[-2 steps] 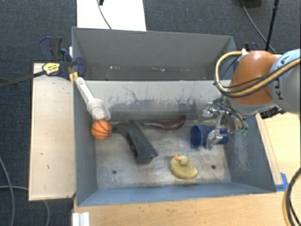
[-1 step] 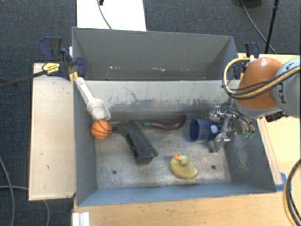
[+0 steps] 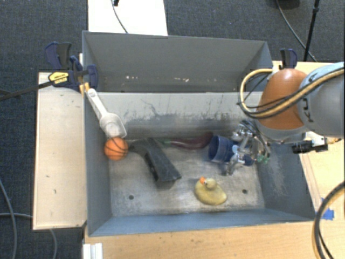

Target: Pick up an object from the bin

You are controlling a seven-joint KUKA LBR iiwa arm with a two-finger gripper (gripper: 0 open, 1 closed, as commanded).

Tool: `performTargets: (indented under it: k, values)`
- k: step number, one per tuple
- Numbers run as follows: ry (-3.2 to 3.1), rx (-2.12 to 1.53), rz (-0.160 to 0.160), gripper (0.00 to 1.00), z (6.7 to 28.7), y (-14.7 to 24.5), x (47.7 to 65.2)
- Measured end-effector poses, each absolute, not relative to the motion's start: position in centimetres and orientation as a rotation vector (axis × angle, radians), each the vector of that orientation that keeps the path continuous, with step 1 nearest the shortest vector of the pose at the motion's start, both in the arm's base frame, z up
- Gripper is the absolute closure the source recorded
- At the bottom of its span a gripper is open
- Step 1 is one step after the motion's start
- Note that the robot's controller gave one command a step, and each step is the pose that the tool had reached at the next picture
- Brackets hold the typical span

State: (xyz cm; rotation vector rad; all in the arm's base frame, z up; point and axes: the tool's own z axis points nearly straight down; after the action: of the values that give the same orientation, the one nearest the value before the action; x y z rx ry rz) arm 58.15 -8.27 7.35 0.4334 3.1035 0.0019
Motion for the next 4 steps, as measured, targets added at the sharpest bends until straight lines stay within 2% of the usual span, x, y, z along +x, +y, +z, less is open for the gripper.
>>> performTargets:
  k: [1,2,3,4]
  values:
    - [3.104,0.432,0.002,1.0,7.3,-8.3,58.1]
    - [3.114,0.44,0.001,1.0,12.6,-7.7,58.2]
    - [3.105,0.417,0.0,1.0,15.9,-7.9,58.9]
    - [3.119,0.418,0.0,1.0,19.9,-7.0,58.7]
